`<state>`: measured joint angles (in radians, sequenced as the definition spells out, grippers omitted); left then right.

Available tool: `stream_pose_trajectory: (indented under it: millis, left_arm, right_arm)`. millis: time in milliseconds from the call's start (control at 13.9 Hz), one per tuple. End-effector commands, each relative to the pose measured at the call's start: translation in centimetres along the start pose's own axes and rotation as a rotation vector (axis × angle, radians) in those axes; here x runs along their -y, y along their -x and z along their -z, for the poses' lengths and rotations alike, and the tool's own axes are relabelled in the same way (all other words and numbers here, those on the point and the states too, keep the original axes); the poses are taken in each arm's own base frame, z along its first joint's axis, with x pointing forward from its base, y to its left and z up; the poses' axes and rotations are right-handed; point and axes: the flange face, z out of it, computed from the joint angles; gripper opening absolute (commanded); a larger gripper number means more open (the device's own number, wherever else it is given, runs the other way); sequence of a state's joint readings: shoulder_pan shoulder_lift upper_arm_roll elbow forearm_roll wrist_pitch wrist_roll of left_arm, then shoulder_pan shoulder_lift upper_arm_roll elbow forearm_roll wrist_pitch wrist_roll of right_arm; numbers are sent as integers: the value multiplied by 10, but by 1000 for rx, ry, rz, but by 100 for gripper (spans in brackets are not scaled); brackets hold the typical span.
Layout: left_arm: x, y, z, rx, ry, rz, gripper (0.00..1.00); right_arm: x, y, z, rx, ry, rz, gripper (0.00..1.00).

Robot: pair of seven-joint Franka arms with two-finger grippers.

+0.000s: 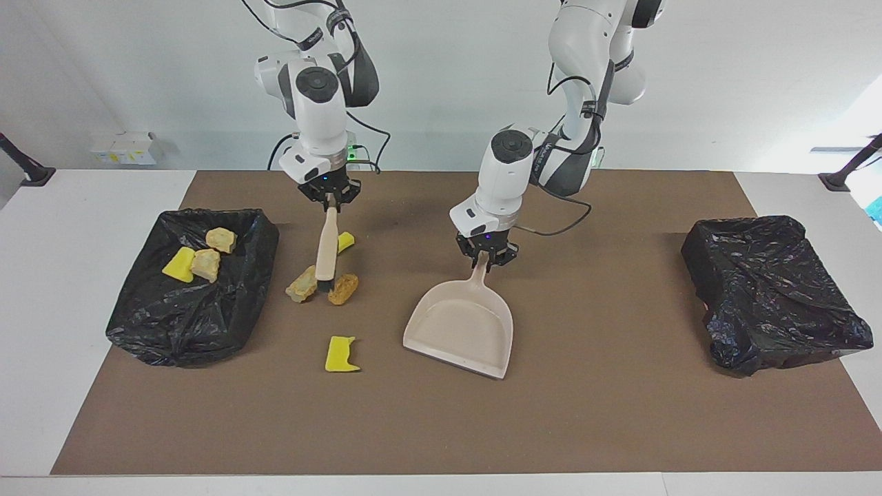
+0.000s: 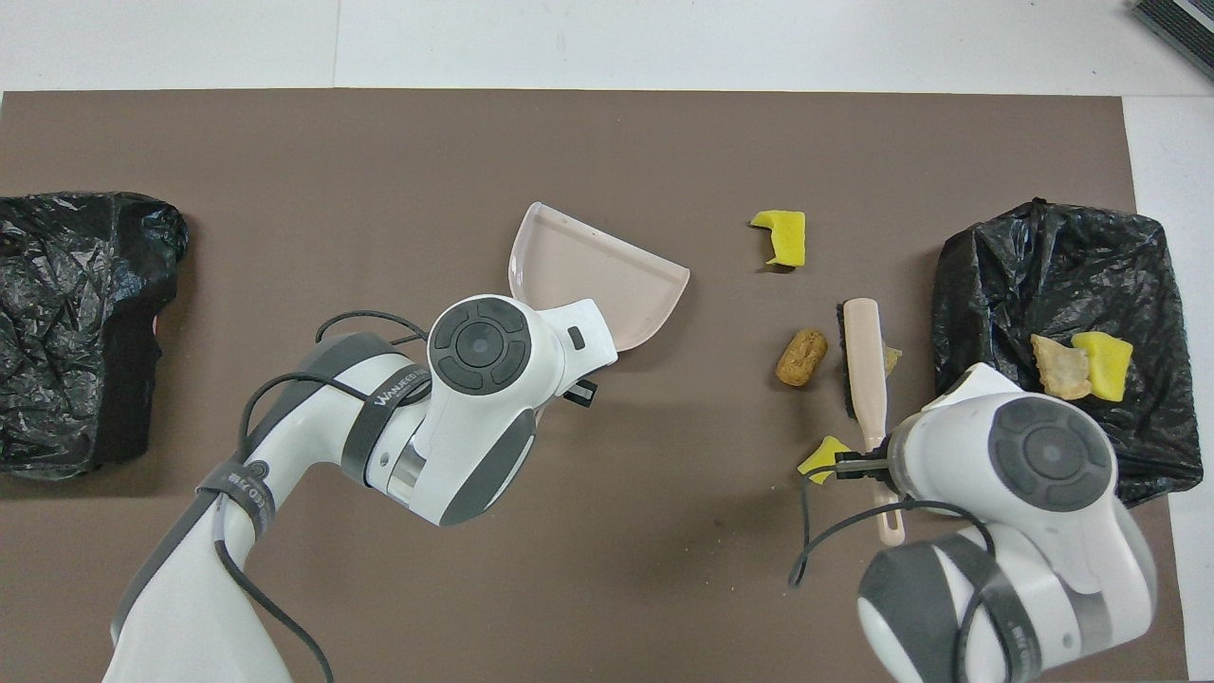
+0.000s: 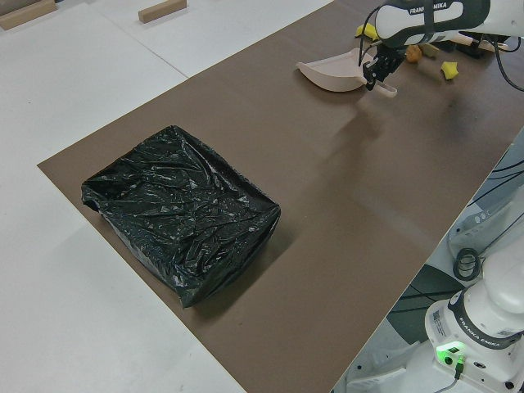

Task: Sweep and dump trash in bin
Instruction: 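Grasp the brush with the right gripper and lift it toward the bread, then sweep the bread chunks into the dustpan with the right gripper's brush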

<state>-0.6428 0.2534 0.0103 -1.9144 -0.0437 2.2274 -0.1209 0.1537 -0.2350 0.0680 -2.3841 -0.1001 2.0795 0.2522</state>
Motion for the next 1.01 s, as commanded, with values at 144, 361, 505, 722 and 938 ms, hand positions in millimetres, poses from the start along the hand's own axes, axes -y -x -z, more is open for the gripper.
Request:
stream_pose_trajectory:
  millis: [144,361,505,722,938]
  left_arm:
    - [4,17,24,71,-32,-89,0]
    - [7,22,31,103,-86,-233,0]
    - [8,26,31,118,-76,-421,0]
    - [21,30,27,145,-62,-591,0]
    - [55,33,22,178,-28,-855,0]
  right_arm:
    - [-58,-16,-21,-10,0,42,0]
    - [-88,-16,-29,-1,-3,68,0]
    - [-89,-18,-45,2,-6,71,0]
    - [-81,-21,-58,20,4,99,0]
    - [-49,-23,-57,18,19,162,0]
